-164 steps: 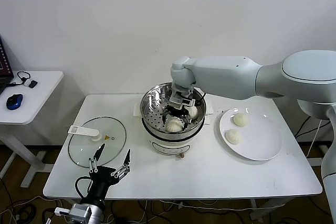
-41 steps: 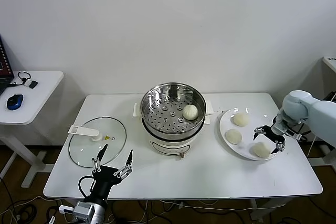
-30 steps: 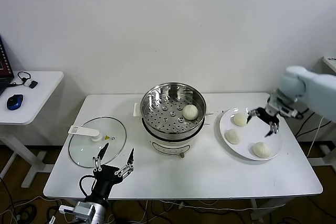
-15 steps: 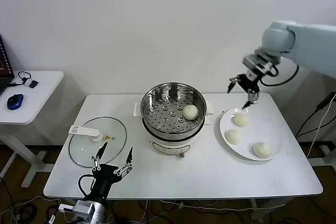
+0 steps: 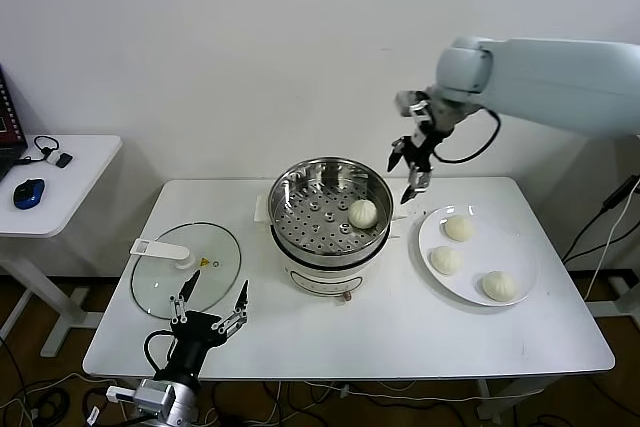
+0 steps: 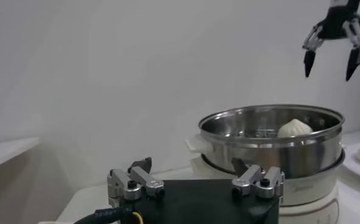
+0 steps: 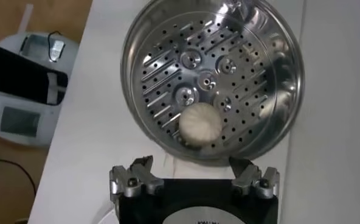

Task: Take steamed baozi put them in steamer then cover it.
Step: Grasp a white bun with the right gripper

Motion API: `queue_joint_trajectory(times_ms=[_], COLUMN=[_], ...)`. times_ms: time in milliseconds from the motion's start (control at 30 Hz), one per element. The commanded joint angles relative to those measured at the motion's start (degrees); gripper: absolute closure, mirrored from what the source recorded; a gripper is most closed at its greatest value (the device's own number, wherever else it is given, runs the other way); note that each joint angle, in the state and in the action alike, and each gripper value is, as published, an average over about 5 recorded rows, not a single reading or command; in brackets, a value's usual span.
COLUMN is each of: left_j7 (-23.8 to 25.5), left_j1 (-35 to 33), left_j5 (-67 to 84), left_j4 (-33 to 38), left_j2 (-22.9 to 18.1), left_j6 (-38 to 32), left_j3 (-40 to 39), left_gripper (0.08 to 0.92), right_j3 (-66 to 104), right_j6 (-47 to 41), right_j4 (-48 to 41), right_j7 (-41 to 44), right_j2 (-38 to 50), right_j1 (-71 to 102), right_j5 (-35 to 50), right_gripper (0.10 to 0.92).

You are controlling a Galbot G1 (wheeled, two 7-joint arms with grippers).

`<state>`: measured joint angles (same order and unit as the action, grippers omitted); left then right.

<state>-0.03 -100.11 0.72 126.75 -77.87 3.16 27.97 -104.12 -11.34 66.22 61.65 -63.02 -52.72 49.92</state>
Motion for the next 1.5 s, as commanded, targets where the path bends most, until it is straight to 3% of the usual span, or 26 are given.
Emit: queue_joint_trajectory(times_ms=[33,200,1300,1500], left_j7=[0.0,0.1,0.2,0.2], left_j1=[0.0,0.0,-0.4,-0.6], left_j5=[0.7,1.1,2.3,2.5], left_j4=[0.1,0.0,0.2,0.5], left_j2=[0.4,0.6,1.1,1.1], left_j6=[0.2,0.2,0.2,0.1], left_j3=[0.7,1.1,3.5,3.7], left_gripper=[0.177,0.177,0.177,0.177], right_j3=[2.6,3.6,9.4,9.6], right_j6=[-5.3,-3.9,-2.5,-2.3], right_j4=[-10.4,-14.7,-21.7,-21.3], right_j7=[-0.2,1.4,1.7,1.8], right_j2=[-8.2,-9.7,-12.5,-12.4], right_j1=[10.1,12.9,20.6,20.1], right_j5=[-0.3,-3.5,-7.1,-7.0], right_gripper=[0.203,0.203,0.203,0.301])
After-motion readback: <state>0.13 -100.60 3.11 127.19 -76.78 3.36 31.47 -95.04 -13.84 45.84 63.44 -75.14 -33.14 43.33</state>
